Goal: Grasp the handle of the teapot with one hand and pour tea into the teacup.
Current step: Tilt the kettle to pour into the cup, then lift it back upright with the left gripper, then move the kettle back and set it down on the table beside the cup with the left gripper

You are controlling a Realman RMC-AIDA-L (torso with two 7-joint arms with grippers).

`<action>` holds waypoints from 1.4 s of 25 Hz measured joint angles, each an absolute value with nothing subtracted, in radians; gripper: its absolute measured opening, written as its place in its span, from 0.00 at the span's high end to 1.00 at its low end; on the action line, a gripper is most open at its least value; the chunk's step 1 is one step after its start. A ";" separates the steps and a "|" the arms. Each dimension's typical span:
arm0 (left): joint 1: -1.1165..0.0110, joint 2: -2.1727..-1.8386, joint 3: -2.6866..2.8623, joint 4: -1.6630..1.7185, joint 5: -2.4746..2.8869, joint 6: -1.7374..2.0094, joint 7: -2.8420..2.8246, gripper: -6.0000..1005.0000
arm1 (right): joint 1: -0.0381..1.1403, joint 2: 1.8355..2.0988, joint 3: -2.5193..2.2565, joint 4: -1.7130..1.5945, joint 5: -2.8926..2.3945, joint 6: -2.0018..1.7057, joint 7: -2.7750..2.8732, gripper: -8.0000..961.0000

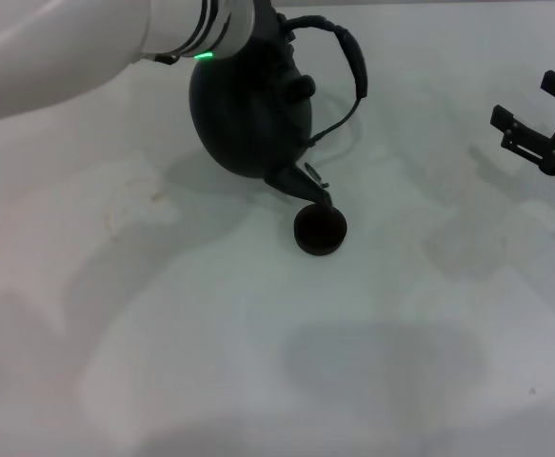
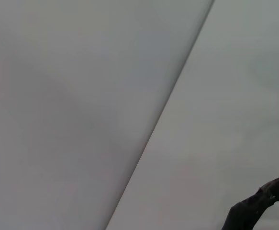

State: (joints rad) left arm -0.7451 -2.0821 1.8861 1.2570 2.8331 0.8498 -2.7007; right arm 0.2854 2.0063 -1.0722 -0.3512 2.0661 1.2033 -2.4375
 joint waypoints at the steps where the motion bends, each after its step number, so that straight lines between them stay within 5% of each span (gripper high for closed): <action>1: -0.737 -2.083 1.889 1.267 2.833 0.850 -2.714 0.88 | 0.286 2.006 -1.070 -0.351 2.066 1.203 -2.437 0.10; 14: -0.445 -2.083 1.857 1.559 2.833 0.831 -2.778 0.88 | 0.306 2.001 -1.063 -0.351 2.064 1.189 -2.436 0.10; 26: -0.024 -2.080 1.806 1.653 2.792 0.362 -2.772 0.88 | 0.311 1.991 -1.070 -0.351 2.057 1.187 -2.416 0.10; 35: 0.066 -2.069 1.857 1.521 2.640 0.056 -2.744 0.88 | 0.304 1.989 -1.073 -0.351 2.055 1.178 -2.416 0.10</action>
State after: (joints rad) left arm 0.0663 -2.0693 1.8570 1.5213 2.6401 0.0560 -2.7435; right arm 0.3037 1.9894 -1.0726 -0.3513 2.0552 1.1780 -2.4157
